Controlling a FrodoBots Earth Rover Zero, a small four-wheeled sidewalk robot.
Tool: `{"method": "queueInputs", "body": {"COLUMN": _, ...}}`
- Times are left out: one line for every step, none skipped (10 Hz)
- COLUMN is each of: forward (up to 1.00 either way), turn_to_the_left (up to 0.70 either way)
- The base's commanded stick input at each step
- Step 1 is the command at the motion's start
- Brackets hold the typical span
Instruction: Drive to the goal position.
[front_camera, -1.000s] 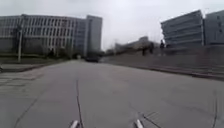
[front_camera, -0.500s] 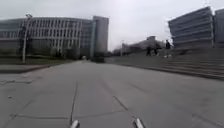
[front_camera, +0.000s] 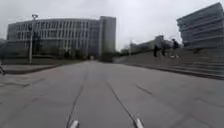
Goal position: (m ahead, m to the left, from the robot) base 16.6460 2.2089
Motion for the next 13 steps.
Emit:
{"method": "queueInputs", "body": {"forward": 1.0, "turn_to_the_left": 0.0}}
{"method": "queueInputs", "body": {"forward": 1.0, "turn_to_the_left": 0.0}}
{"method": "queueInputs", "body": {"forward": 1.0, "turn_to_the_left": 0.0}}
{"method": "queueInputs", "body": {"forward": 1.0, "turn_to_the_left": 0.0}}
{"method": "queueInputs", "body": {"forward": 1.0, "turn_to_the_left": 0.0}}
{"method": "queueInputs", "body": {"forward": 1.0, "turn_to_the_left": 0.0}}
{"method": "queueInputs", "body": {"forward": 1.0, "turn_to_the_left": 0.0}}
{"method": "queueInputs", "body": {"forward": 1.0, "turn_to_the_left": 0.0}}
{"method": "queueInputs", "body": {"forward": 1.0, "turn_to_the_left": 0.0}}
{"method": "queueInputs", "body": {"forward": 1.0, "turn_to_the_left": 0.0}}
{"method": "queueInputs", "body": {"forward": 1.0, "turn_to_the_left": 0.08}}
{"method": "queueInputs", "body": {"forward": 1.0, "turn_to_the_left": 0.34}}
{"method": "queueInputs", "body": {"forward": 1.0, "turn_to_the_left": 0.2}}
